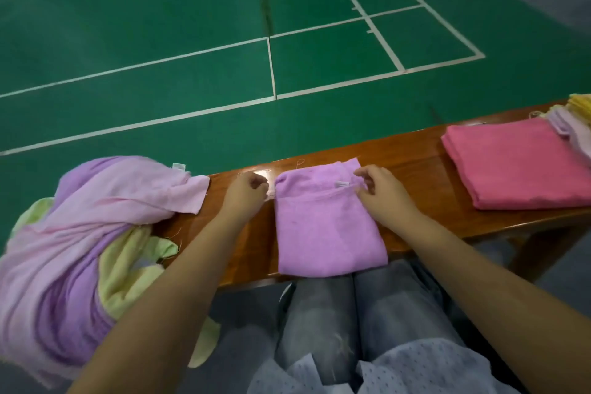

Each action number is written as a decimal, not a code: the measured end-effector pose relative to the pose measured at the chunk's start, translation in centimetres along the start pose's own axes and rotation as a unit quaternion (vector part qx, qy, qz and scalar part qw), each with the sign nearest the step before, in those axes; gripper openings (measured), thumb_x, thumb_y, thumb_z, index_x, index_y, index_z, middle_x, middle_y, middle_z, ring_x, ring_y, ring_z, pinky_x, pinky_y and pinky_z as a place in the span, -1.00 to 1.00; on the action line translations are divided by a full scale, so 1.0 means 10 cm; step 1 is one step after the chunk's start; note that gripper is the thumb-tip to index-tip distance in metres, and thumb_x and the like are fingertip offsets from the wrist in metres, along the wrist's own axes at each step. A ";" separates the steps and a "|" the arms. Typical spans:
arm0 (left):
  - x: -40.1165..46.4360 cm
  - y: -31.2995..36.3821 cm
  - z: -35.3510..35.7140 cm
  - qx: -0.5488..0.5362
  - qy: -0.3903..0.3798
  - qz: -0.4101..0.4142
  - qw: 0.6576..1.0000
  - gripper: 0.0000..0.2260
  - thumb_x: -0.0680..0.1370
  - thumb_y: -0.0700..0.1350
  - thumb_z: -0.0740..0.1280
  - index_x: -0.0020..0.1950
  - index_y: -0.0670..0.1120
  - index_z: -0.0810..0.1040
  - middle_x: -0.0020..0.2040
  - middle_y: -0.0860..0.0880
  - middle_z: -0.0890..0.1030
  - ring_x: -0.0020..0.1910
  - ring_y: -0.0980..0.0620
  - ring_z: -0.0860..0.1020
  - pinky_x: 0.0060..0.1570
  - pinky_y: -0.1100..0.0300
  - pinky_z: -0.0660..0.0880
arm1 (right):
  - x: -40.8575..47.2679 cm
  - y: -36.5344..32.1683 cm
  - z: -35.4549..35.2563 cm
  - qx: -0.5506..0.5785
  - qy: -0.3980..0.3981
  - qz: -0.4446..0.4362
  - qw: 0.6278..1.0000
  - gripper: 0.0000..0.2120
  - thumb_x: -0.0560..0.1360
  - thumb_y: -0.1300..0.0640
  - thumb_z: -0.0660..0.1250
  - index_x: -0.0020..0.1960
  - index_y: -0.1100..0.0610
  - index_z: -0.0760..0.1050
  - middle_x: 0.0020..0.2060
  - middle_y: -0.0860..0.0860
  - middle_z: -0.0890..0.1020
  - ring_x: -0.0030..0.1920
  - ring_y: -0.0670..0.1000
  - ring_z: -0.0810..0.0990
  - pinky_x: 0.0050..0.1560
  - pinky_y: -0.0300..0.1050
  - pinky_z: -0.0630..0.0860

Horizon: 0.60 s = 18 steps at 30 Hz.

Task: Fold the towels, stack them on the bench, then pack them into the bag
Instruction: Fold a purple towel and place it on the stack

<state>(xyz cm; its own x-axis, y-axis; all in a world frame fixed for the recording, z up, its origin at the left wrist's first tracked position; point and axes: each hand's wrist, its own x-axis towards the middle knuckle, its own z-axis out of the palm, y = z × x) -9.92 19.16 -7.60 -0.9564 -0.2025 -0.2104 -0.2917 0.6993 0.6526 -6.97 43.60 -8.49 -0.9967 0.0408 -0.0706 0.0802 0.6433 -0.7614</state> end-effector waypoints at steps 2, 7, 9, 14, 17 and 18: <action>0.09 0.00 0.00 0.045 -0.001 0.025 0.999 -0.77 0.57 -0.11 0.33 0.19 -0.15 0.57 0.11 -0.08 0.61 0.09 -0.08 0.55 0.04 0.17 0.44 | -0.06 0.07 0.05 -0.014 0.011 -0.009 1.000 -0.68 0.56 0.21 0.26 0.30 0.13 0.42 0.25 0.07 0.47 0.20 0.04 0.48 0.11 -0.21 0.39; 0.22 0.01 0.14 0.020 -0.052 0.017 0.998 -0.88 0.52 -0.10 0.41 0.01 -0.09 0.63 -0.05 -0.04 0.63 -0.10 0.02 0.50 -0.13 0.14 0.44 | -0.12 0.25 0.08 0.063 0.043 0.049 0.996 -0.75 0.57 0.14 0.27 0.24 0.15 0.45 0.21 0.06 0.49 0.18 0.03 0.51 0.12 -0.17 0.45; 0.25 0.01 0.17 -0.076 -0.056 -0.015 0.995 -0.95 0.52 -0.16 0.41 -0.05 -0.11 0.64 -0.07 -0.08 0.64 -0.09 -0.01 0.54 -0.02 0.04 0.54 | -0.12 0.31 0.07 0.084 0.040 0.045 0.995 -0.74 0.56 0.13 0.28 0.23 0.15 0.46 0.21 0.06 0.49 0.18 0.02 0.51 0.10 -0.20 0.44; 0.30 0.02 0.06 -0.286 -0.176 -0.053 0.940 -0.90 0.57 -0.24 0.32 -0.14 -0.15 0.56 -0.18 -0.03 0.64 -0.14 0.01 0.59 -0.16 0.15 0.52 | -0.12 0.36 0.07 0.099 0.007 0.040 0.994 -0.65 0.51 0.05 0.35 0.25 0.13 0.44 0.23 0.03 0.46 0.21 0.00 0.49 0.21 -0.09 0.47; 0.37 0.05 -0.05 -0.317 -0.264 -0.039 0.910 -0.87 0.60 -0.27 0.20 -0.12 -0.14 0.47 -0.28 0.03 0.62 -0.32 0.12 0.57 -0.22 0.20 0.44 | -0.10 0.35 0.09 0.081 0.006 0.039 0.996 -0.65 0.50 0.04 0.37 0.24 0.12 0.45 0.22 0.01 0.45 0.19 -0.03 0.48 0.21 -0.11 0.47; 0.41 0.07 -0.09 -0.312 -0.275 -0.030 0.909 -0.85 0.61 -0.28 0.18 -0.13 -0.14 0.46 -0.31 0.04 0.60 -0.36 0.14 0.55 -0.24 0.20 0.41 | -0.10 0.34 0.09 0.076 0.004 0.041 0.996 -0.65 0.50 0.04 0.37 0.24 0.11 0.44 0.22 0.00 0.44 0.19 -0.04 0.47 0.21 -0.13 0.46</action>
<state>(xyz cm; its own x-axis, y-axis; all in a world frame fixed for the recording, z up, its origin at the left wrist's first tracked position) -14.04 18.22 -7.37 -0.8368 0.2657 -0.4787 -0.4581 0.1392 0.8780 -5.73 45.04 -11.60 -0.9866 0.0953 -0.1326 0.1628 0.5148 -0.8417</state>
